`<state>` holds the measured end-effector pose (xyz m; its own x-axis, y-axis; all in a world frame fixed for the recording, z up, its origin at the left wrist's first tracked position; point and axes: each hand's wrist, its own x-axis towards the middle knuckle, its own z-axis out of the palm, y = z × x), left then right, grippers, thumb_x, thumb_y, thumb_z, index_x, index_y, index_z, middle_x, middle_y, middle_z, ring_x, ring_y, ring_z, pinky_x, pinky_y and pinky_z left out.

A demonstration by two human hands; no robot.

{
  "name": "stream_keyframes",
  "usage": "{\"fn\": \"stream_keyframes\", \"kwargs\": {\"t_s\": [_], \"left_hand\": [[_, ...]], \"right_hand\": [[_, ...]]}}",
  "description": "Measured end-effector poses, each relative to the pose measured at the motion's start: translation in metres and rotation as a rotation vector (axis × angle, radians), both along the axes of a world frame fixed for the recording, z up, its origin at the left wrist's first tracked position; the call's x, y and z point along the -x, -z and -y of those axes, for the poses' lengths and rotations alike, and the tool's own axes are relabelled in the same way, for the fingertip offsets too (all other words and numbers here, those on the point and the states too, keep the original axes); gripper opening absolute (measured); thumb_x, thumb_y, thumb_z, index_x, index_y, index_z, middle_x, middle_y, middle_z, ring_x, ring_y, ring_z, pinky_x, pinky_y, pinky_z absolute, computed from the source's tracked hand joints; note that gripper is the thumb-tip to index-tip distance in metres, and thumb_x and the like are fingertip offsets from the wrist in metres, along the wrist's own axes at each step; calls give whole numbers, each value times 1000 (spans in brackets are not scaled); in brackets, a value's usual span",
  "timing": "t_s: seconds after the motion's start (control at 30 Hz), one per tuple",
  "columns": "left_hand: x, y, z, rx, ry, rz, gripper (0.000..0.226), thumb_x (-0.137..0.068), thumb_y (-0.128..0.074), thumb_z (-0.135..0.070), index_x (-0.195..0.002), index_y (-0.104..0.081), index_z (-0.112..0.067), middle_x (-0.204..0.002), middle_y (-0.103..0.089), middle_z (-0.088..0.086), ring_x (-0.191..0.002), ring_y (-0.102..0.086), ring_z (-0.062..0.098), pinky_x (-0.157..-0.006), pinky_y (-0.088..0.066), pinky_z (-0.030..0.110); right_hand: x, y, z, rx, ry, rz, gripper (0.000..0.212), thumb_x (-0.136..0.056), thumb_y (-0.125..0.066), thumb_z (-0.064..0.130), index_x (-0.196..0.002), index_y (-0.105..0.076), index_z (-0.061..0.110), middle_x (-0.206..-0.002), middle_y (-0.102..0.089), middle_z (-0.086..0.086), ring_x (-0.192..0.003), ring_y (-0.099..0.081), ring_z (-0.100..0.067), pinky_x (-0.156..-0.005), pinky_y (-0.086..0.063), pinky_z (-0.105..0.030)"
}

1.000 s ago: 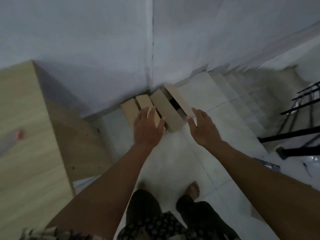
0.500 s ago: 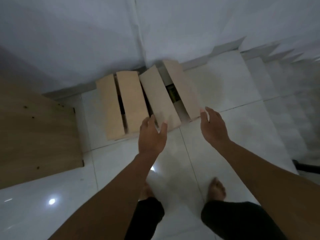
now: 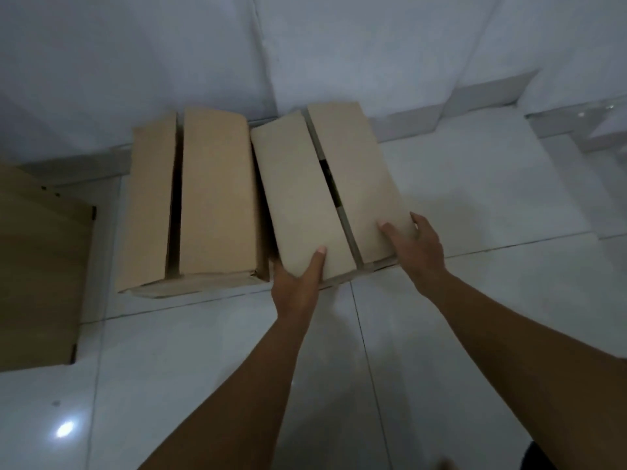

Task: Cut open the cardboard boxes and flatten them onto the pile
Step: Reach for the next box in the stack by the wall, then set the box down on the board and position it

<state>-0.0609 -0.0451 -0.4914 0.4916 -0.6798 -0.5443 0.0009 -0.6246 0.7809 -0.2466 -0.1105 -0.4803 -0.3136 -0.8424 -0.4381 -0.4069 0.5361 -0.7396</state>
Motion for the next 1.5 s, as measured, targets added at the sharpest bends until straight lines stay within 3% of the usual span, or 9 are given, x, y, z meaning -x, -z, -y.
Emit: {"fn": "stream_keyframes", "kwargs": {"t_s": [0.23,0.57,0.8,0.9,0.97,1.1,1.27,1.37,1.5], "left_hand": [[3,-77,-10,7,-68,27,72,-69,-87,-58,-127,-64,-21,-114,-67,-7,-105,-61,13,-102,-50,30],[-36,-414,-35,87,-128,-34,65,-68,-89,-56,-119,-69,-22,-110,-71,-8,-104,-66,12,-93,-54,28],[-137,-617,-48,152,-209,93,64,-69,-87,-58,-117,-71,-18,-111,-71,-4,-99,-66,14,-90,-55,32],[-207,-681,-59,204,-254,194,61,-72,-86,-55,-118,-69,-19,-103,-64,-5,-99,-63,15,-87,-51,29],[-261,-710,-72,250,-241,241,71,-67,-85,-62,-122,-70,-19,-109,-70,-2,-104,-66,19,-96,-54,36],[-382,-752,-113,282,-248,303,85,-63,-82,-73,-123,-70,-15,-115,-72,2,-104,-67,21,-95,-57,42],[-522,-785,-161,309,-275,396,77,-68,-82,-68,-123,-69,-16,-111,-70,0,-100,-66,22,-92,-57,42],[-598,-787,-184,309,-291,411,71,-68,-82,-67,-119,-70,-19,-106,-70,-2,-99,-66,20,-90,-58,41],[-688,-774,-201,295,-315,424,68,-70,-81,-68,-118,-69,-21,-103,-68,-5,-99,-65,19,-91,-57,42]], "right_hand": [[0,-67,-20,47,62,53,77,-73,-77,63,-138,-57,26,-131,-61,1,-115,-60,-21,-101,-52,-40],[-23,-389,-46,145,55,241,74,-67,-77,67,-131,-65,33,-127,-62,-2,-108,-66,-14,-98,-55,-37],[-135,-596,-44,329,-88,300,52,-88,-71,43,-137,-60,29,-126,-66,11,-109,-62,-5,-102,-51,-29],[-208,-645,-50,377,-135,332,64,-84,-71,52,-143,-55,31,-134,-63,12,-119,-61,-8,-107,-49,-34],[-263,-671,-58,399,-141,368,70,-84,-71,53,-147,-51,30,-142,-56,15,-125,-56,-6,-110,-44,-29],[-383,-712,-86,473,-187,391,59,-92,-71,41,-146,-53,25,-123,-50,24,-112,-48,2,-97,-35,-13],[-529,-731,-127,516,-266,442,50,-90,-70,43,-137,-60,29,-125,-67,11,-110,-63,-8,-100,-50,-25],[-605,-733,-146,518,-312,472,43,-91,-69,43,-131,-61,31,-118,-68,13,-101,-64,-2,-91,-51,-17],[-700,-722,-156,496,-356,476,57,-90,-69,47,-142,-55,26,-130,-66,10,-114,-63,-7,-100,-51,-26]]}}
